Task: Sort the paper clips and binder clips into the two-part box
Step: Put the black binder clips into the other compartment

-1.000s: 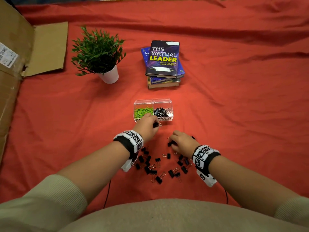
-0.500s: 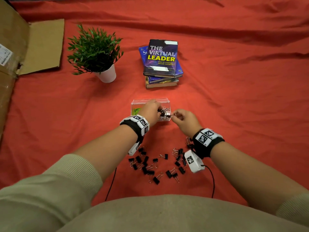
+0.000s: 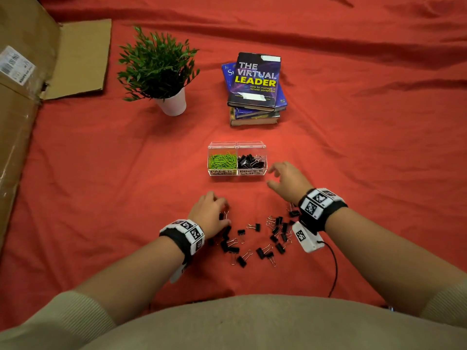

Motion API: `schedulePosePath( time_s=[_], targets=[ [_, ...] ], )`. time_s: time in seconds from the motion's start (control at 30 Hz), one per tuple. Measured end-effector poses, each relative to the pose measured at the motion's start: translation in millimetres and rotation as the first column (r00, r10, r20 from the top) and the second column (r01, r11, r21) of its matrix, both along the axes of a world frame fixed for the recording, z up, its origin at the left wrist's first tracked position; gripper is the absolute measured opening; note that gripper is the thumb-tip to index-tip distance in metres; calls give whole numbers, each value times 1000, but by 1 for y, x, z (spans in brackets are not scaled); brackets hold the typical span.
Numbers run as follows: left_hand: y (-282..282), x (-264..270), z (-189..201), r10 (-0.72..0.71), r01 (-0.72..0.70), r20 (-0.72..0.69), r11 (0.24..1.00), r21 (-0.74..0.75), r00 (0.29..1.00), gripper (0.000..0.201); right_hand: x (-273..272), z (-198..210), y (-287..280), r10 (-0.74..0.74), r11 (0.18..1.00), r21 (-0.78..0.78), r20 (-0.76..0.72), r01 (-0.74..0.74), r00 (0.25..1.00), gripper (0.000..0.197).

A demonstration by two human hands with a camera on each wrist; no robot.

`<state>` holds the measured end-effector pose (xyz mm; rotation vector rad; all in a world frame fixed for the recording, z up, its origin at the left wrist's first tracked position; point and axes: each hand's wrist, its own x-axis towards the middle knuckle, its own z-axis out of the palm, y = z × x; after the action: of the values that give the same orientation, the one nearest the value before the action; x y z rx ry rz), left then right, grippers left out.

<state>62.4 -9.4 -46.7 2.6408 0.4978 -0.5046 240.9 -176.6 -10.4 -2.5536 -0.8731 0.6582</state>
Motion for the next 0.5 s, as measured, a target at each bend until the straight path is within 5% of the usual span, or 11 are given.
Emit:
schedulePosePath(
  time_s=[0.13,0.27,0.5],
  targets=[
    [-9,-4,-5,52,-52,-11,998,-23,999,42,-23,-15,-42,-9,959,-285,-25,1,1000,56],
    [-12,2,-8,74,-75,-14,995,-60,997,27,-44,-26,-54,-66,936,-348,-49,45,997,74],
    [-12,4,-10,262,-258,-6,946,-199,965,43,-63,-41,-40,-95,978,-199,-126,69,987,40]
  ],
)
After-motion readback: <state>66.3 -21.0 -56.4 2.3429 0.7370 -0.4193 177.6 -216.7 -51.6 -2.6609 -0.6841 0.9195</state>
